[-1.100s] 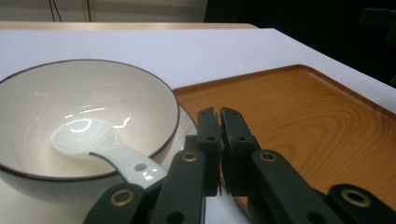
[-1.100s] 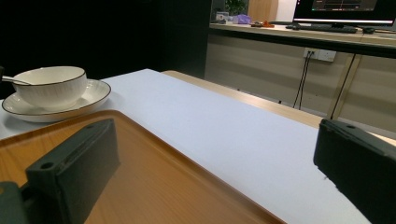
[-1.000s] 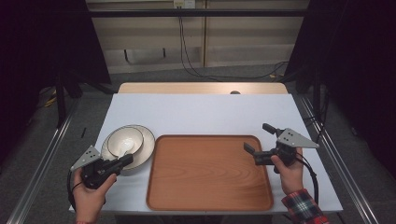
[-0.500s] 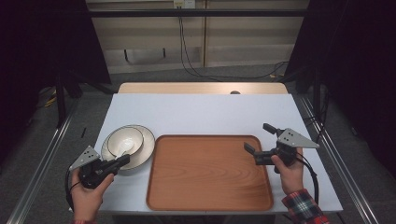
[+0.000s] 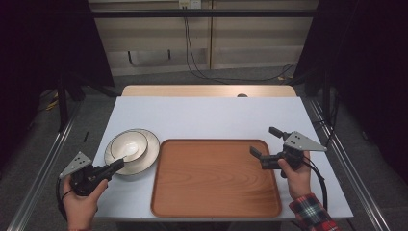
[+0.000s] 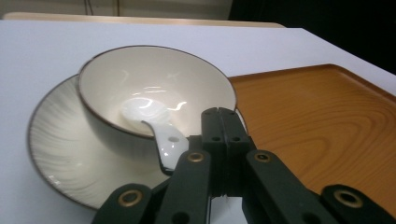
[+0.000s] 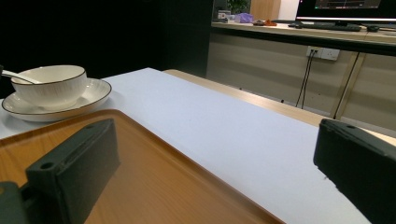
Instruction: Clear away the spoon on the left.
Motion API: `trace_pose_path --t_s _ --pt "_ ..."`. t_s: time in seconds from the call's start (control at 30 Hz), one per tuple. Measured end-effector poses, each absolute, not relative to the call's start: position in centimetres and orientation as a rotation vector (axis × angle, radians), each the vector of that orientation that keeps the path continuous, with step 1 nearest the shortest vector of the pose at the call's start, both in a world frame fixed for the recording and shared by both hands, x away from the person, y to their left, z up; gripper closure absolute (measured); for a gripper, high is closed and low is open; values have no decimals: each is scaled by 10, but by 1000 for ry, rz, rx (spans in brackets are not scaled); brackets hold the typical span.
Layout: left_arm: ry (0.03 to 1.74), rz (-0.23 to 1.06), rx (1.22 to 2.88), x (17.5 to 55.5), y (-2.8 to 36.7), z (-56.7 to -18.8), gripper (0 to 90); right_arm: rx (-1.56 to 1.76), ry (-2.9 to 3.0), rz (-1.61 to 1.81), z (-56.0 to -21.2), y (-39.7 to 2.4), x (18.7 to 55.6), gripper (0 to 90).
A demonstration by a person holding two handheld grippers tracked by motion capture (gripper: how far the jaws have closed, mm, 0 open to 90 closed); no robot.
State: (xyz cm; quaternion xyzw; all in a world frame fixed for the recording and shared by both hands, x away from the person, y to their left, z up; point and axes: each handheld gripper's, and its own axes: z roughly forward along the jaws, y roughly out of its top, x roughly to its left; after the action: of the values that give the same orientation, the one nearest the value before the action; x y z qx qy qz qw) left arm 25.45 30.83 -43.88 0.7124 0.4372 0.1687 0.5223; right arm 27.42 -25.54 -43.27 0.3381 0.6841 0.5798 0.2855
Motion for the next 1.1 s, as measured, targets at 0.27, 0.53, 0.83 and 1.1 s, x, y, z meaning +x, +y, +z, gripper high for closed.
trace_pose_path --t_s 0.27,0.53,0.83,1.1 --pt "1067 427 1698 254 316 -438 900 879 1846 1539 -432 -251 276 0" --pt "1086 442 1715 257 319 -438 900 872 1857 1528 -431 -251 274 0" --pt "1111 458 1701 261 325 -438 900 866 1876 1517 -431 -250 271 0" --pt "1173 469 1669 264 333 -444 900 853 1874 1508 -431 -250 271 0"
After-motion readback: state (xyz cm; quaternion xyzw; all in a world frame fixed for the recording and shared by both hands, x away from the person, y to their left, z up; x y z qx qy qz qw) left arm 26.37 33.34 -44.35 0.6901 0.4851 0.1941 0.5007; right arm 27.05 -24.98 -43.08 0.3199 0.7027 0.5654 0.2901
